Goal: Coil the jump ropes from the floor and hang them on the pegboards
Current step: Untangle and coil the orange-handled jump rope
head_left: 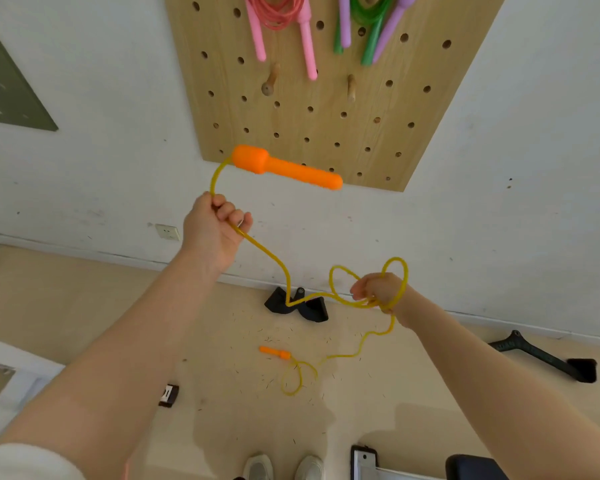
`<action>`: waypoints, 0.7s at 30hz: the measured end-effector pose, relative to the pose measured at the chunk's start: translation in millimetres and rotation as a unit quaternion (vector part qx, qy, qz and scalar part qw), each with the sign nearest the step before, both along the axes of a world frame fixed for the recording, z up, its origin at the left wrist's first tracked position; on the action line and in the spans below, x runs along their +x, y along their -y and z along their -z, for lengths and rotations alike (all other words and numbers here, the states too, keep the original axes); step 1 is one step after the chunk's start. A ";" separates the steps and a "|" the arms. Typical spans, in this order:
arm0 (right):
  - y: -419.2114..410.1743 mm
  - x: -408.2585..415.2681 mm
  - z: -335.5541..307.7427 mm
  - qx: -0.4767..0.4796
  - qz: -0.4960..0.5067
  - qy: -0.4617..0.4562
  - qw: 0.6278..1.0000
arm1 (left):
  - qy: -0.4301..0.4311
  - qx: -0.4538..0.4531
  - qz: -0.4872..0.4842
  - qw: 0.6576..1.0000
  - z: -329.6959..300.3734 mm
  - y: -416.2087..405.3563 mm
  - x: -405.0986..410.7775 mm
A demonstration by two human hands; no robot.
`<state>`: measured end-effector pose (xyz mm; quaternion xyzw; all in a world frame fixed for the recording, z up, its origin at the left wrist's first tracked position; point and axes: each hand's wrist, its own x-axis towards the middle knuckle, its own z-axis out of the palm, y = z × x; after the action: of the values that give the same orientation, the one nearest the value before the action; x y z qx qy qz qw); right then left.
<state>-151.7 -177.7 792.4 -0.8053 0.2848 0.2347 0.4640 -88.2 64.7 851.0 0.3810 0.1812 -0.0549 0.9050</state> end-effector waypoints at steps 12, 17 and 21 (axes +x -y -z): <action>-23.5 13.9 -53.5 0.139 -0.102 -0.035 0.984 | -0.012 0.369 0.264 0.891 37.1 44.6 -37.6; -31.1 17.9 -64.9 0.188 -0.035 0.087 0.978 | 0.099 0.344 0.366 0.859 39.0 57.4 -52.4; -27.3 16.1 -75.7 0.277 -0.092 0.104 0.951 | 0.162 0.405 0.321 0.841 44.0 54.1 -58.9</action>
<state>-135.6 -150.4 868.1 -0.6876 0.0838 0.2612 0.6723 -147.1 10.5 807.0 0.7536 -0.0943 -0.2020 0.6183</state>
